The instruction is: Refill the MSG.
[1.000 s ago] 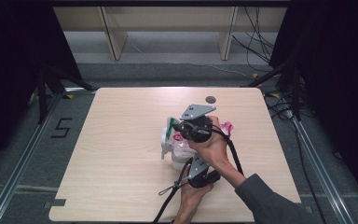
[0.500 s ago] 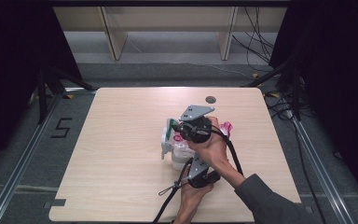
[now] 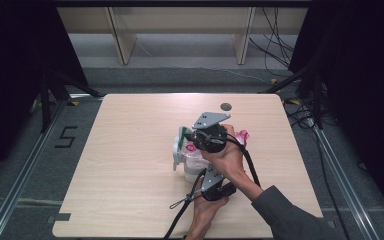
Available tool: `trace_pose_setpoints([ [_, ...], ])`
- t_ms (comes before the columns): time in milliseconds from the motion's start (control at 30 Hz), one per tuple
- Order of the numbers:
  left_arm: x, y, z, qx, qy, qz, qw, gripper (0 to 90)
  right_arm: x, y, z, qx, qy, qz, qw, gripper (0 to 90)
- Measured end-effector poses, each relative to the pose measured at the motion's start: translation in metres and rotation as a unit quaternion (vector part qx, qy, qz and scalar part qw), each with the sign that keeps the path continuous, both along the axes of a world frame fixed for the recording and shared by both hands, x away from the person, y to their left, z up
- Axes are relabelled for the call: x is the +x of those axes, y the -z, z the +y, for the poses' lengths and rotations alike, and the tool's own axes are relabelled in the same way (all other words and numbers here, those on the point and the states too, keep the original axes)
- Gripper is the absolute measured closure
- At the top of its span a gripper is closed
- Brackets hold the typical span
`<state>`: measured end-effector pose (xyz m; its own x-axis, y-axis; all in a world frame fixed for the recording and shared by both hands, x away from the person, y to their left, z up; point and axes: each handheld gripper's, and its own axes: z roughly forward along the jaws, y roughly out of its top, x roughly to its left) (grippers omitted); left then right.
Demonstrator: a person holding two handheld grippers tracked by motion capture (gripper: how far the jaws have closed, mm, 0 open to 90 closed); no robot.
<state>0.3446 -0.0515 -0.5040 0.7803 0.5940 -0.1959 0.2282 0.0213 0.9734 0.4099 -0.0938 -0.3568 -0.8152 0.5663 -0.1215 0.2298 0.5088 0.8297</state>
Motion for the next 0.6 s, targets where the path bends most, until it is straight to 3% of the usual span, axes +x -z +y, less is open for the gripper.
trace_pose_setpoints([
  [100, -0.0006, 0.0001, -0.0004, -0.002, 0.0, 0.001, 1.0, 71.0, 0.0005, -0.0002, 0.0001, -0.003, -0.004, -0.003, 1.0, 90.0],
  [133, -0.0024, -0.0014, 0.0011, 0.016, -0.007, 0.008, 0.9998, 71.0, -0.001, -0.0005, 0.0001, -0.005, 0.0, 0.007, 1.0, 90.0],
  [200, -0.0005, 0.0004, -0.0006, -0.001, 0.0, 0.001, 1.0, 71.1, -0.0012, 0.0001, 0.001, -0.009, 0.001, 0.001, 1.0, 90.0],
  [467, -0.0004, 0.0001, 0.0002, 0.003, 0.0, 0.0, 1.0, 71.1, 0.0023, 0.0001, 0.0001, -0.007, -0.003, -0.004, 1.0, 90.0],
  [533, -0.0004, 0.0005, 0.0001, 0.0, 0.0, -0.001, 1.0, 71.1, 0.0009, -0.0016, -0.0007, -0.001, -0.001, 0.006, 1.0, 90.0],
  [600, -0.0004, 0.0006, -0.0006, -0.001, 0.0, 0.0, 1.0, 71.1, 0.001, 0.0007, 0.0, -0.009, -0.002, 0.0, 1.0, 90.0],
])
